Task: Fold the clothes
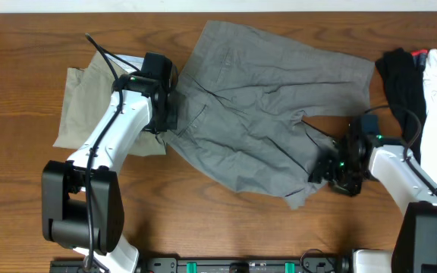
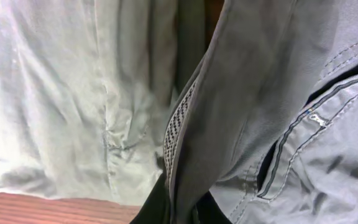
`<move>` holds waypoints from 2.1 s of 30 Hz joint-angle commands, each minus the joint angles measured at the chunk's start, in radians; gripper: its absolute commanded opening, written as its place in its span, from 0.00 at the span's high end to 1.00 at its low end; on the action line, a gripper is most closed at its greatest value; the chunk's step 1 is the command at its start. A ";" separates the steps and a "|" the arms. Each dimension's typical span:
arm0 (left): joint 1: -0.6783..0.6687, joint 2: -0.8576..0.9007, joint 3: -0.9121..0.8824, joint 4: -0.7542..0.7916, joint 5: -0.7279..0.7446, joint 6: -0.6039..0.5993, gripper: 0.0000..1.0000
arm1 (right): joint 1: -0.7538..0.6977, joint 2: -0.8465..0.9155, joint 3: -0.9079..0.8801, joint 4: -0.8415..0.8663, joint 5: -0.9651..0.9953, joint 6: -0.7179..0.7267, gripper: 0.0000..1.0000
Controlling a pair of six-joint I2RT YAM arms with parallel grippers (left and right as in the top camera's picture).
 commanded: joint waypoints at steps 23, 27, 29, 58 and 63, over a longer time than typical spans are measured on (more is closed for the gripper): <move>0.005 -0.002 0.007 -0.029 -0.031 -0.012 0.94 | -0.040 -0.016 0.019 -0.061 -0.021 0.024 0.26; 0.005 -0.002 0.007 -0.026 -0.031 -0.012 0.94 | -0.040 -0.016 -0.050 0.037 -0.050 0.059 0.27; 0.005 -0.002 0.007 -0.023 -0.031 -0.012 0.94 | -0.039 -0.016 -0.072 0.083 -0.050 0.096 0.33; 0.005 -0.002 0.007 -0.022 -0.055 -0.008 0.94 | -0.145 -0.057 0.584 -0.176 0.074 0.010 0.99; 0.005 -0.002 0.007 -0.022 -0.055 -0.009 0.94 | -0.148 0.003 0.584 -0.114 0.072 0.010 0.98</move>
